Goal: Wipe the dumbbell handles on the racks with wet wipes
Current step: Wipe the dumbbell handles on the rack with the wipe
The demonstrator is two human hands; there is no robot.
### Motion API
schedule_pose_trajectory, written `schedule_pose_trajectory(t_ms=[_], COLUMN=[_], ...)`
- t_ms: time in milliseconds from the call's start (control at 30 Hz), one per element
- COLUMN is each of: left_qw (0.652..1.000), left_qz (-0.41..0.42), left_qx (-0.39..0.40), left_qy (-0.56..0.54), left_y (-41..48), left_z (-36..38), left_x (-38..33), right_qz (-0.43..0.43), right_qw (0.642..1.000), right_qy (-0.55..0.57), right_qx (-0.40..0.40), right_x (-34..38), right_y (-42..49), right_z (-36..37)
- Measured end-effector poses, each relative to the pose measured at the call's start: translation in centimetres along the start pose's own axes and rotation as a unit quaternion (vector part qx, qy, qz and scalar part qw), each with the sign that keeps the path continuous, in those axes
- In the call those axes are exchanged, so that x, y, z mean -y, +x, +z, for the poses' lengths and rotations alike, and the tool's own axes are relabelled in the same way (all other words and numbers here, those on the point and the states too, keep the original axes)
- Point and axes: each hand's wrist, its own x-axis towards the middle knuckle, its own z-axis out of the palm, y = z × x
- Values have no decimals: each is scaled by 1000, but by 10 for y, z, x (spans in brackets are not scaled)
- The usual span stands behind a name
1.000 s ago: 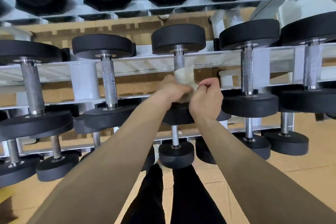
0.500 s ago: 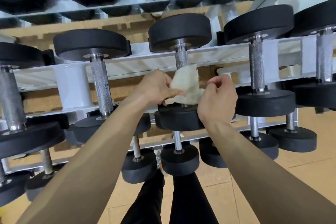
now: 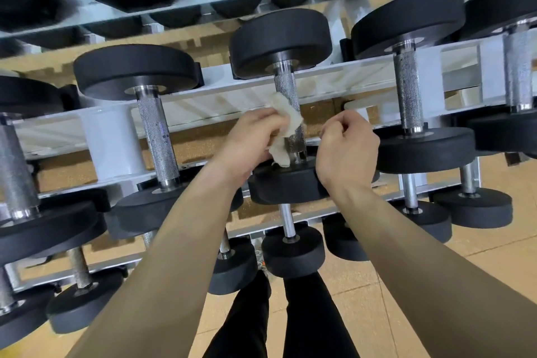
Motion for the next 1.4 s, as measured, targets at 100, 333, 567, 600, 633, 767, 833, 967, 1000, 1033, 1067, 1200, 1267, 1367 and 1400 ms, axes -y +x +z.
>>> schedule_pose_trajectory(t_ms=[100,333,567,600,633,767,833,967,1000,1033,1067,1200,1267,1367,1400], left_qw=[995,927,963,971,977,995,996,996,995,991,986,996,994,954,935], left_qz=[-30,-168,-144,-138,-132,-87,-62,-56,-67,-81,-95,-64,-31,6,15], left_qx=[83,-29,-8,-14,-25,-53,-60,-66,-46,-31,-22,-49,-64,-80,-79], left_qy=[-51,-335,-227,-195,-164,-22,7,-18,-56,-101,-137,-45,81,288,346], left_y=[7,49,42,39,36,14,3,7,10,13,15,13,7,-9,-15], left_z=[6,34,26,23,21,8,4,1,3,5,6,7,5,6,9], left_x=[0,-22,0,3,4,1,4,5,2,-1,-3,3,10,8,6], right_qz=[-7,-6,-6,-8,-13,-29,-32,-30,-30,-29,-28,-28,-31,-34,-34], right_qw=[1000,1000,999,999,999,999,999,999,999,999,999,999,999,999,999], right_qy=[0,18,36,37,36,41,43,41,40,40,40,41,41,42,40], right_qx=[-2,-2,-1,0,1,6,7,7,4,1,0,0,1,0,0], right_x=[0,-2,-4,-4,-4,-4,-4,-4,-4,-4,-4,-4,-5,-6,-7], right_y=[-1,-1,1,1,1,0,1,2,2,3,3,3,2,2,3], right_z=[0,-1,-1,-1,-2,-3,-2,0,0,0,1,1,1,1,2])
